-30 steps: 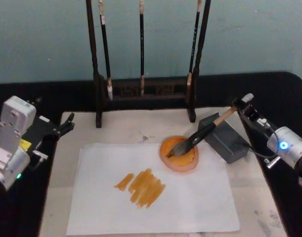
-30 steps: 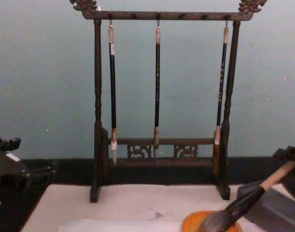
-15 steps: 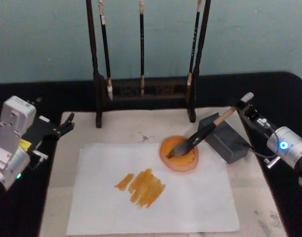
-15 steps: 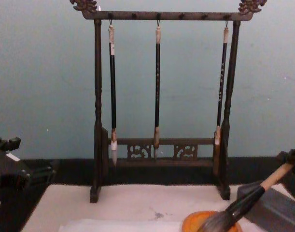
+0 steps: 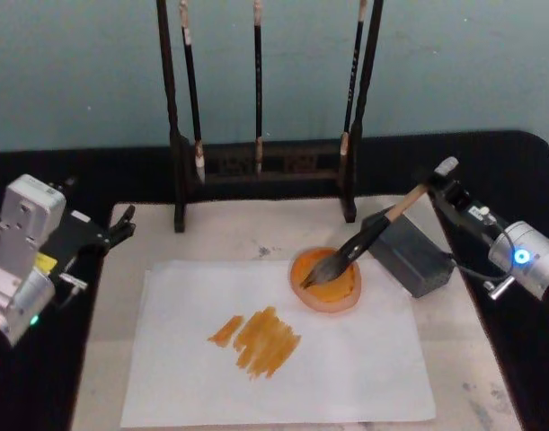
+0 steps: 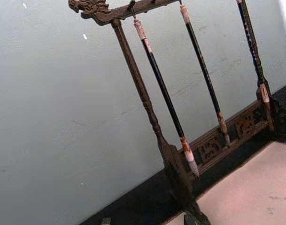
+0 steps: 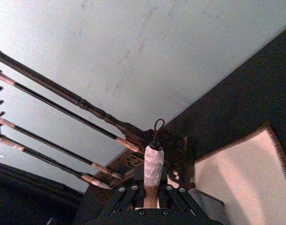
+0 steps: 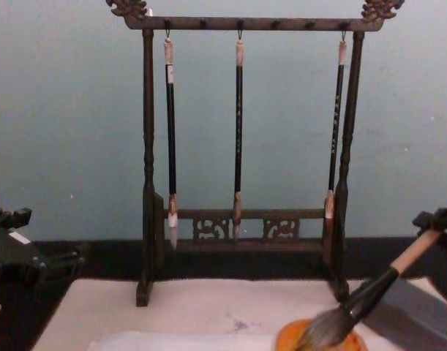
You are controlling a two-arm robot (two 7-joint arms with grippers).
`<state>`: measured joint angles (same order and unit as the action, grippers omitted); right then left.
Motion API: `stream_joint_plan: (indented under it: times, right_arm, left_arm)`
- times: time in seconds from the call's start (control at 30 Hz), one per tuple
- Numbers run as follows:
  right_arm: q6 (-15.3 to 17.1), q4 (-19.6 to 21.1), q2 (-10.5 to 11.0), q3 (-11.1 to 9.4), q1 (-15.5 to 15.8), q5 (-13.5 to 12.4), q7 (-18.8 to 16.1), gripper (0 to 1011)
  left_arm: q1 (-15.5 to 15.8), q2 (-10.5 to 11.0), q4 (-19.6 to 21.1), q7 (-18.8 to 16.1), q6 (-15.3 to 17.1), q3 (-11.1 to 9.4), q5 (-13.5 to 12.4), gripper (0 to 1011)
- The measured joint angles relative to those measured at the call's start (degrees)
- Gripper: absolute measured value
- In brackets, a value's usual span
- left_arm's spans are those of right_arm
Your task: Pick up the brush from the inkstone, write on the paper, then place the brush back to its original position.
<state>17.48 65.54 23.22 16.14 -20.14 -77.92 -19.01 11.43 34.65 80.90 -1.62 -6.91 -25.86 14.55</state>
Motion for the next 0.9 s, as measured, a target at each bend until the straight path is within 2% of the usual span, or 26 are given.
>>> stream_joint_plan:
  times: [0.2, 0.37, 0.5, 0.53, 0.6, 0.73, 0.83, 0.9]
  right_arm:
    - [1.6, 4.2, 2.4, 0.4, 0.8, -1.3, -0.1, 160]
    - [1.5, 9.5, 5.3, 1.8, 1.7, 0.4, -0.5, 160]
    - [0.4, 15.0, 8.0, 3.5, 2.4, 3.1, -0.2, 160]
    - [0.4, 15.0, 8.0, 3.5, 2.4, 3.1, -0.2, 160]
    - [-0.1, 17.2, 8.8, 4.7, 2.5, 4.7, 0.3, 160]
    - [-1.8, 21.0, 10.3, 8.0, 2.1, 9.7, 1.3, 160]
    - [-2.5, 22.7, 10.7, 9.3, 1.9, 11.5, 2.1, 160]
    - [-3.4, 24.6, 11.3, 10.7, 1.8, 13.8, 3.1, 160]
  left_arm:
    - [0.0, 0.0, 0.0, 0.0, 0.0, 0.0, 0.0, 1010]
    - [0.0, 0.0, 0.0, 0.0, 0.0, 0.0, 0.0, 1010]
    - [0.0, 0.0, 0.0, 0.0, 0.0, 0.0, 0.0, 1009]
    - [0.0, 0.0, 0.0, 0.0, 0.0, 0.0, 0.0, 1009]
    - [0.0, 0.0, 0.0, 0.0, 0.0, 0.0, 0.0, 1010]
    - [0.0, 0.0, 0.0, 0.0, 0.0, 0.0, 0.0, 1010]
    - [0.0, 0.0, 0.0, 0.0, 0.0, 0.0, 0.0, 1009]
    - [0.0, 0.0, 0.0, 0.0, 0.0, 0.0, 0.0, 1010]
